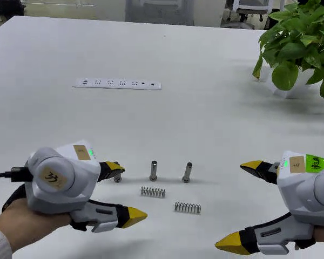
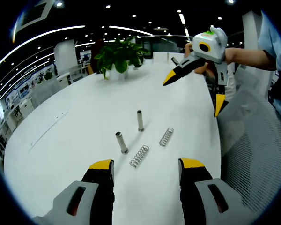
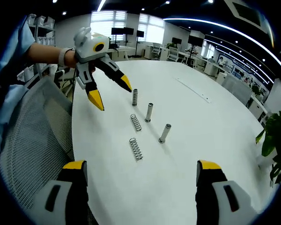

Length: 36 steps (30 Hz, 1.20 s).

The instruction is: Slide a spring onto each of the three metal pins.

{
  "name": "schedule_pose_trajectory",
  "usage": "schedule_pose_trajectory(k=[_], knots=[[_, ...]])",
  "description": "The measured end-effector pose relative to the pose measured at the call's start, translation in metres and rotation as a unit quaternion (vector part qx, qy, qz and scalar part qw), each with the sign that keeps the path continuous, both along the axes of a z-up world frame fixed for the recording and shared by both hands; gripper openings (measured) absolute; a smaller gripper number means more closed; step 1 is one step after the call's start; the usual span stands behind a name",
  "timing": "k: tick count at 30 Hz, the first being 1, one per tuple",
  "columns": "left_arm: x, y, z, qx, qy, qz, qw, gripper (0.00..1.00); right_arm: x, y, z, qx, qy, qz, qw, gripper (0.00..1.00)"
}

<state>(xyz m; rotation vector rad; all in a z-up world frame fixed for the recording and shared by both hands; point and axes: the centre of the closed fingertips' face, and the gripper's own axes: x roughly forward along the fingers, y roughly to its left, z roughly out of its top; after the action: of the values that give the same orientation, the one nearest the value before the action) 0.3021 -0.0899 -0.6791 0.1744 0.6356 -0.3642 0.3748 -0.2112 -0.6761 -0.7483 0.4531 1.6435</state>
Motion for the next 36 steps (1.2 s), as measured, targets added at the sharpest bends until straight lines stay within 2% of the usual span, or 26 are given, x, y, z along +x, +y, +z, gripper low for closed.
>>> schedule_pose_trajectory(k=[2,6,13,15,18,21,23,28,36], knots=[[0.004,0.002,-0.004,0.022,0.007,-0.008,0.9997,0.51,-0.001,-0.001,-0.001,-0.001,0.001,-0.001,1.0,0.98],[0.015,-0.001,-0.013,0.022,0.016,-0.013,0.9996,0.41,-0.004,-0.005,-0.004,-0.004,0.005,-0.002,1.0,0.97],[0.025,0.007,-0.039,0.057,0.061,-0.023,0.9963,0.29,-0.006,-0.011,-0.006,-0.006,0.012,-0.012,0.9998,0.97],[0.027,0.01,-0.047,0.061,0.075,-0.021,0.9951,0.27,-0.006,-0.013,-0.007,-0.007,0.013,-0.015,0.9998,0.97],[0.029,0.013,-0.054,0.056,0.084,-0.019,0.9948,0.24,-0.007,-0.015,-0.008,-0.008,0.015,-0.018,0.9997,0.97],[0.031,0.012,-0.059,0.06,0.088,-0.021,0.9941,0.22,-0.008,-0.017,-0.009,-0.008,0.016,-0.021,0.9996,0.96],[0.031,0.014,-0.064,0.06,0.097,-0.017,0.9934,0.21,-0.008,-0.018,-0.01,-0.008,0.018,-0.024,0.9995,0.96],[0.032,0.018,-0.069,0.061,0.101,-0.018,0.9928,0.2,-0.01,-0.022,-0.012,-0.008,0.02,-0.028,0.9994,0.96],[0.027,0.013,-0.07,0.071,0.117,-0.029,0.9901,0.17,-0.013,-0.024,-0.015,-0.008,0.026,-0.032,0.9991,0.95]])
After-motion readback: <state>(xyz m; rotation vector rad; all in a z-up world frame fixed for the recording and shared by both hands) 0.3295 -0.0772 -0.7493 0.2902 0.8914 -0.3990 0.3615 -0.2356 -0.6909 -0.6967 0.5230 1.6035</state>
